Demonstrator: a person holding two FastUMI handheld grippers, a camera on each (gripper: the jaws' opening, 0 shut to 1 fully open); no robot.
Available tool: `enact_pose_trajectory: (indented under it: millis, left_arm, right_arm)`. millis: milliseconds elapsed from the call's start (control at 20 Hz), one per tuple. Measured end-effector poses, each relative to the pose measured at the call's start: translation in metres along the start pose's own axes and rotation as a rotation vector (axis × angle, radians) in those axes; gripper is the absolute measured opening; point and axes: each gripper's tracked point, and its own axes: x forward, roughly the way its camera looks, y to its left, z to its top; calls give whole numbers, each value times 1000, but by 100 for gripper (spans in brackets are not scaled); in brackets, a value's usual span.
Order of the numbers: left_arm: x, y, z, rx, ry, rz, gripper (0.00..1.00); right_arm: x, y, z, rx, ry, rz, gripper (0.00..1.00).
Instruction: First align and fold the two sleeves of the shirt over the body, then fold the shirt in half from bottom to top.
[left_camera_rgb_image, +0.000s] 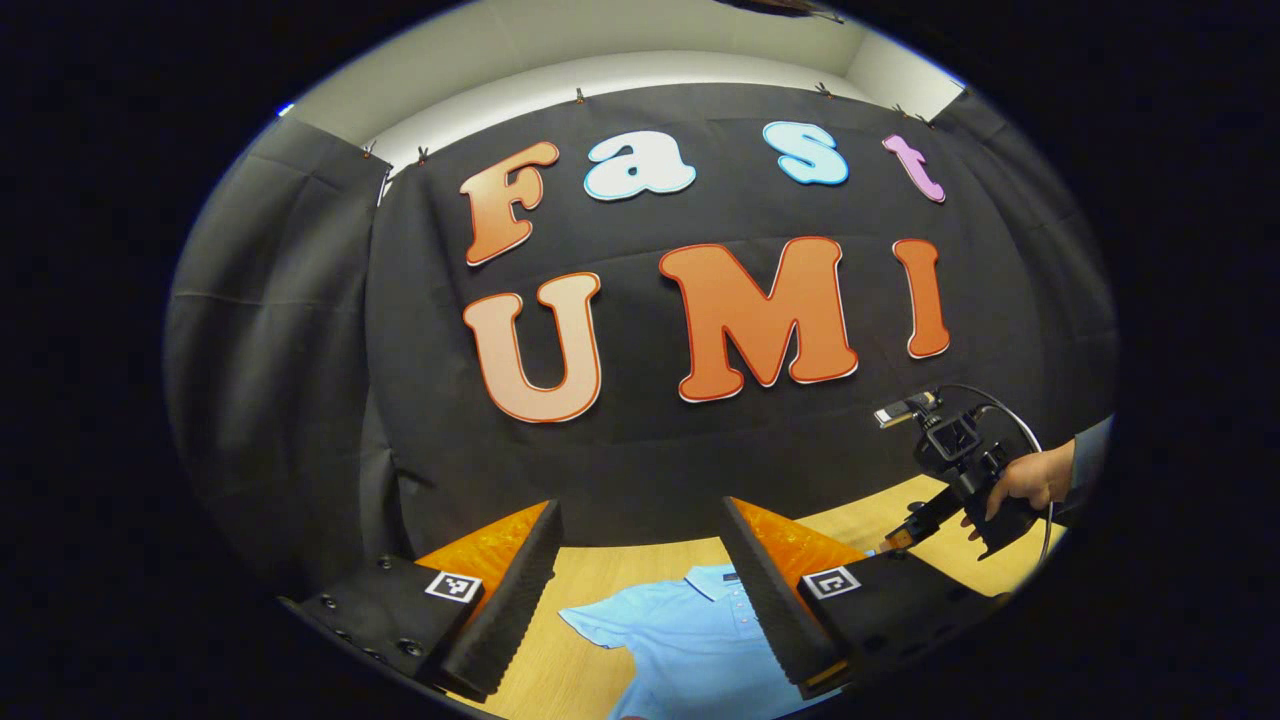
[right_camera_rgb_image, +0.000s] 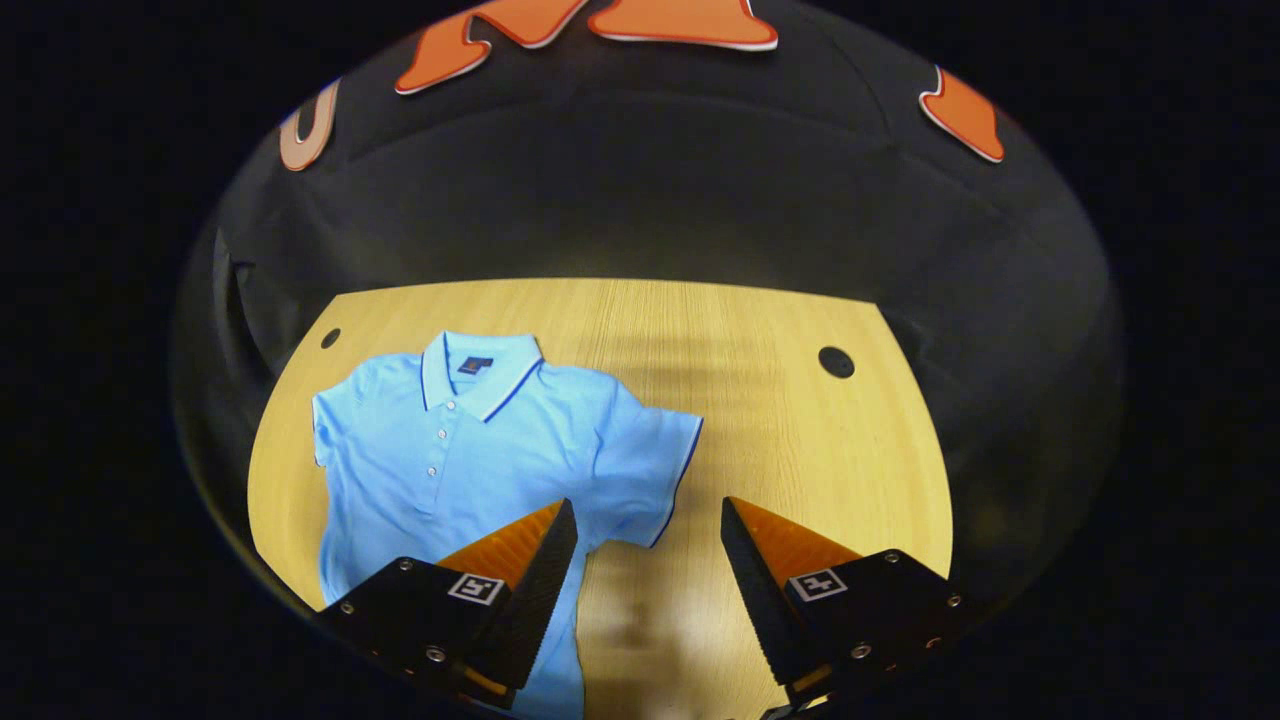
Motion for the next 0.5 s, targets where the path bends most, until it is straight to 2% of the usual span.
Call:
enact_pose_trajectory:
  millis: [200,350,500]
  left_arm:
    - [-3,4,-5,13,27,57,100]
    - [-3,3,-10,24,48,76,100]
    - [-3,0,-16,12,72,81,100]
  right_arm:
    - [39,-5,-15,23,113,26,84]
    - [63,-8,-26,39,183,30,74]
    - [82,-8,-32,13,223,10,74]
